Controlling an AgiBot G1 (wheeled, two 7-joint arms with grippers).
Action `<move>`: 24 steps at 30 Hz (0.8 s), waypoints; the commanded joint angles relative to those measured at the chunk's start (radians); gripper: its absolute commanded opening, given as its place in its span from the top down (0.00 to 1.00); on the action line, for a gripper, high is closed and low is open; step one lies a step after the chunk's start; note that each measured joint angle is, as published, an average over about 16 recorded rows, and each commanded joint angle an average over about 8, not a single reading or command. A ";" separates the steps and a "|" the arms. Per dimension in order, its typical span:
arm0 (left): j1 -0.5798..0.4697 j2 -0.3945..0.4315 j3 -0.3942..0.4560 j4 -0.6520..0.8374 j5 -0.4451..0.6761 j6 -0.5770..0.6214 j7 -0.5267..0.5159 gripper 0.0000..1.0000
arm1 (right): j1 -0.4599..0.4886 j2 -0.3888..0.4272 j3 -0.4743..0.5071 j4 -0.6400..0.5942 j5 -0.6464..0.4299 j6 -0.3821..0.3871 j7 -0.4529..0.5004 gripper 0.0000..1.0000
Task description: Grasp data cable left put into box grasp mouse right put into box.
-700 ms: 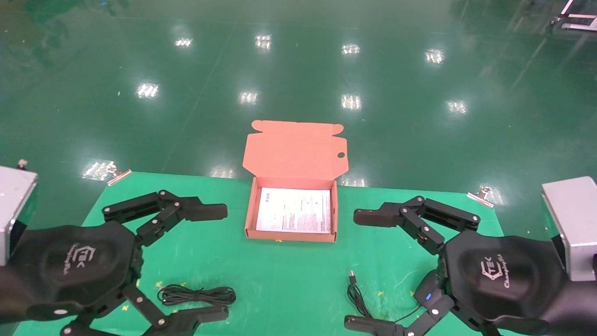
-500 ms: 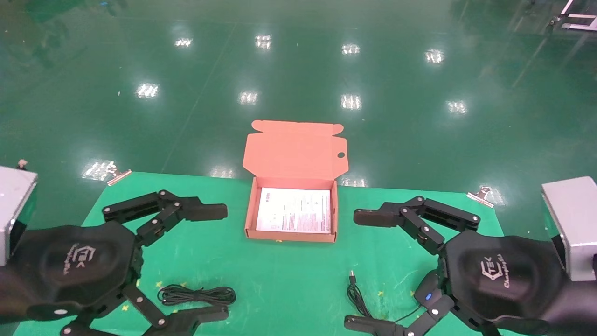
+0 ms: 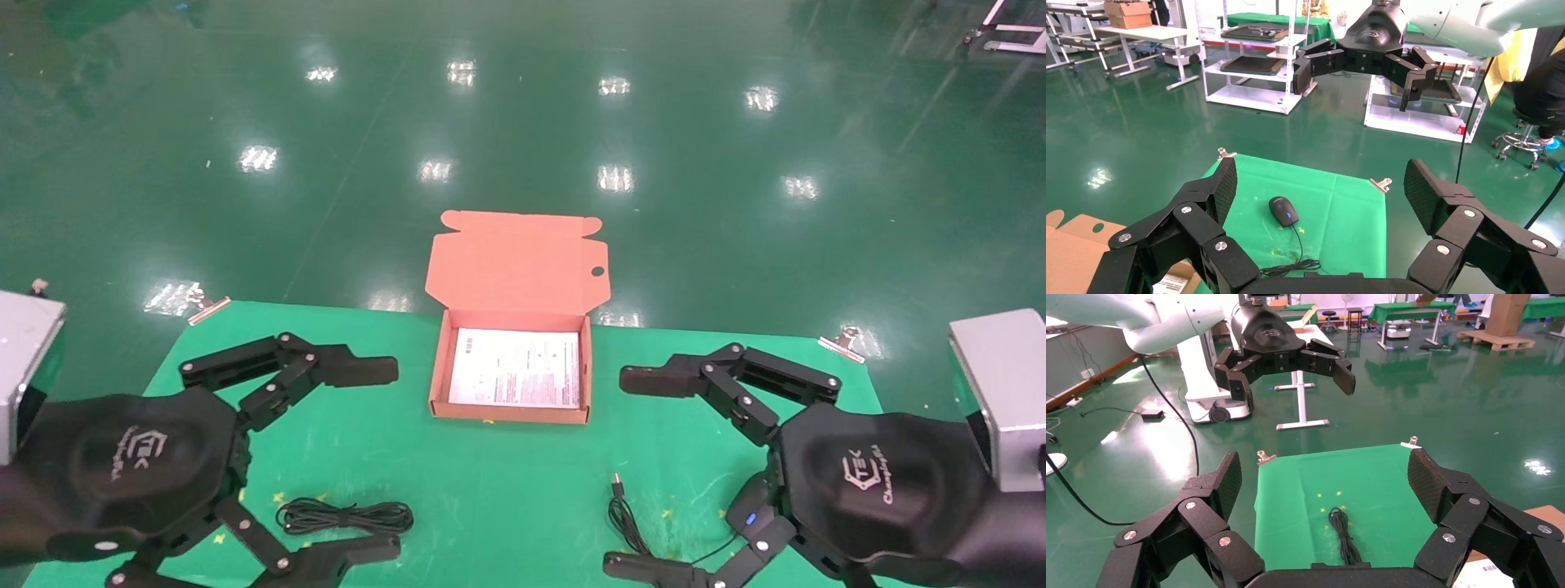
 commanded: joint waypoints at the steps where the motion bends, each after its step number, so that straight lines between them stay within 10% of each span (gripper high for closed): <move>1: 0.002 0.002 0.000 0.001 -0.002 -0.001 0.002 0.00 | -0.002 0.000 0.001 -0.001 0.003 0.000 0.000 0.00; 13: -0.099 0.037 0.130 0.015 0.217 0.031 -0.093 0.00 | 0.110 0.017 -0.101 0.045 -0.229 -0.056 -0.037 0.00; 24: -0.274 0.137 0.329 0.035 0.582 0.068 -0.134 0.00 | 0.339 -0.037 -0.391 0.061 -0.581 -0.077 -0.152 0.00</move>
